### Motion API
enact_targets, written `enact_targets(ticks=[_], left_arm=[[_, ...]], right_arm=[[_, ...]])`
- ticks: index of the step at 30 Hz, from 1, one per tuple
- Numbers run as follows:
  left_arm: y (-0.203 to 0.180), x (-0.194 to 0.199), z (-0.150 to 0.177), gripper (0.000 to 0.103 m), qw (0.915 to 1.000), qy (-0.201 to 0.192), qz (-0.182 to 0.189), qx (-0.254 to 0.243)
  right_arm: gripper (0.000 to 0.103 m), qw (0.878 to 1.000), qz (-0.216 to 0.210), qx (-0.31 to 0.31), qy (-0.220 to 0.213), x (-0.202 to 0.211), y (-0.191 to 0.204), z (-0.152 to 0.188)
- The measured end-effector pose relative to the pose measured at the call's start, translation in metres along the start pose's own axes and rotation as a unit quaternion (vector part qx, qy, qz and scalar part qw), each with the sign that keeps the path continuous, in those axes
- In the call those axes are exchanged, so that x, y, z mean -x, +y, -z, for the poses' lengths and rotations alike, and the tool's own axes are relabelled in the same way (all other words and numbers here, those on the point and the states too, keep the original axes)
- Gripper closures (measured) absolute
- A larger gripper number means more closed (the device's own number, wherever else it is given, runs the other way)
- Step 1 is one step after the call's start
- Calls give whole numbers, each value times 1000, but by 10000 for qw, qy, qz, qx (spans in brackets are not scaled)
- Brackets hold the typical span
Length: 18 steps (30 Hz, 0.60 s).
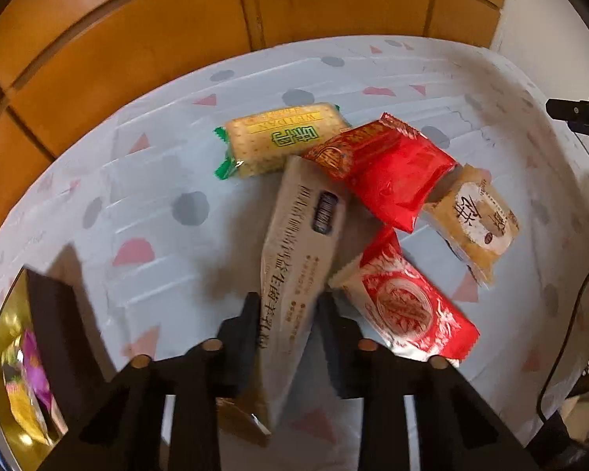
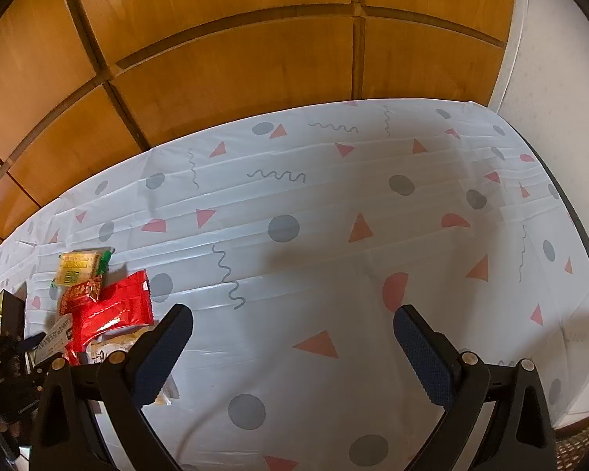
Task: Organize snacks
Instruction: 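Grasp the white packet with the left gripper while the right gripper approaches the tan pastry packet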
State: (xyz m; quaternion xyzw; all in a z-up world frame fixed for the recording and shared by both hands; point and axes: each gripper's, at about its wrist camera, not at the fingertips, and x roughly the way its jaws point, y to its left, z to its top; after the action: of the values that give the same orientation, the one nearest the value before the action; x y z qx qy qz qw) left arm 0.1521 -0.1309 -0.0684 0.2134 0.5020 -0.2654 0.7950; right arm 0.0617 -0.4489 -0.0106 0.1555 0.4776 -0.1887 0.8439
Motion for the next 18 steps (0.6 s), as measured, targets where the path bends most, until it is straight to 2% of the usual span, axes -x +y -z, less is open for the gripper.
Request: enact_targets(ticks=[6,10,12,15,18], left_arm=[[-8,21,43,78,9967,-234,112,767],[-20,33,77,76,9929,-469,-61,1088],[-28,35,90,76,9922,-607,-138,1084],[-29,36,99,76,9898,-770,-138,1192],[-23,33,101,74,9869,-794,64,1406]], right_arm=[[0,10000,74,18,-23,1,-1,0],[0,9996,247,93,-67,0,-1,0],[0,9993,303,217,-50,-1,3,2],[0,9993,-98,351,96,-5,11,4],[0,9961,-531,614,348,-12,26,9]])
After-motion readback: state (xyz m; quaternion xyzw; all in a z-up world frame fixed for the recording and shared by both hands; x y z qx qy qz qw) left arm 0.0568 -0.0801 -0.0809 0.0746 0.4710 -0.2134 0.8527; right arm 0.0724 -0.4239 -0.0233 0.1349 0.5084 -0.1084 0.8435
